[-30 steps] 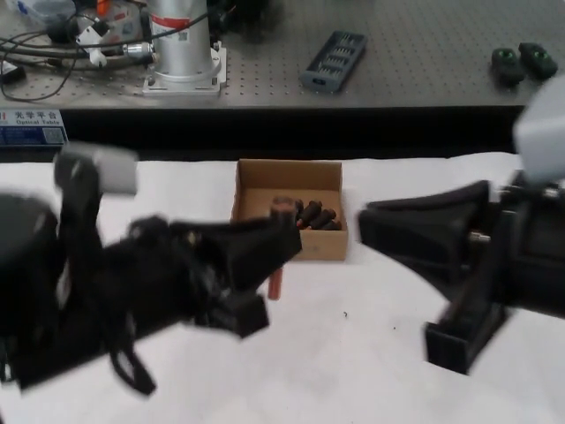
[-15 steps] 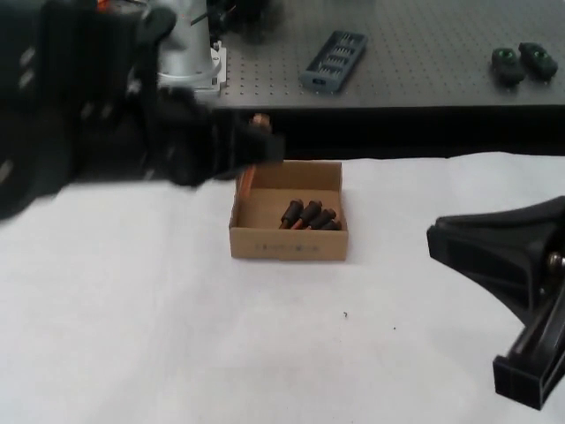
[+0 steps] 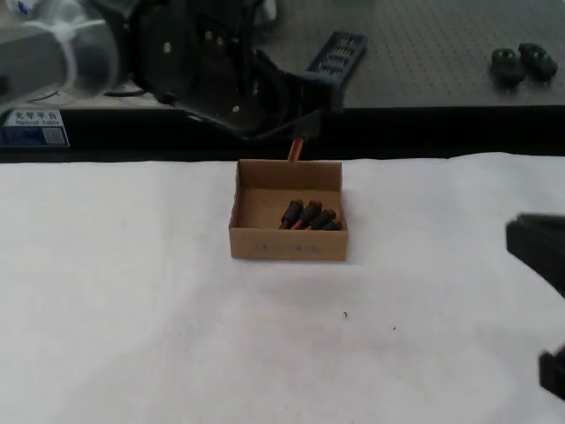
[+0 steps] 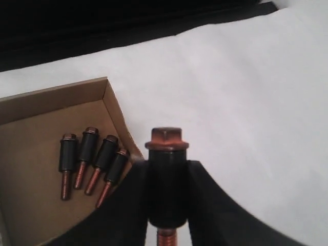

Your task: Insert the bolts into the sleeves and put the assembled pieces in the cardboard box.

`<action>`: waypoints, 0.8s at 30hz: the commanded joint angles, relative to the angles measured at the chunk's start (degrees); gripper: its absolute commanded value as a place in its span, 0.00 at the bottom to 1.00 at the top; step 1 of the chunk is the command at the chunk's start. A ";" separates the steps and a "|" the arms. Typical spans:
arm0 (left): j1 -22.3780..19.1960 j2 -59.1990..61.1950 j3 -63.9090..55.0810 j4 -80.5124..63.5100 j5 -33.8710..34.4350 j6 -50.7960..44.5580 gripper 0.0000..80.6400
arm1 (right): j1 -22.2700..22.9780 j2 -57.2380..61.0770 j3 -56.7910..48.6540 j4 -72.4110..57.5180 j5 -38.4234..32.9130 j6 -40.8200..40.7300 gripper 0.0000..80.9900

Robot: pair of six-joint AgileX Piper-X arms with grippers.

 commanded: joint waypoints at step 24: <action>2.88 24.46 -23.44 8.85 -4.17 0.52 0.01 | -0.23 -15.11 5.74 10.04 3.02 7.32 0.04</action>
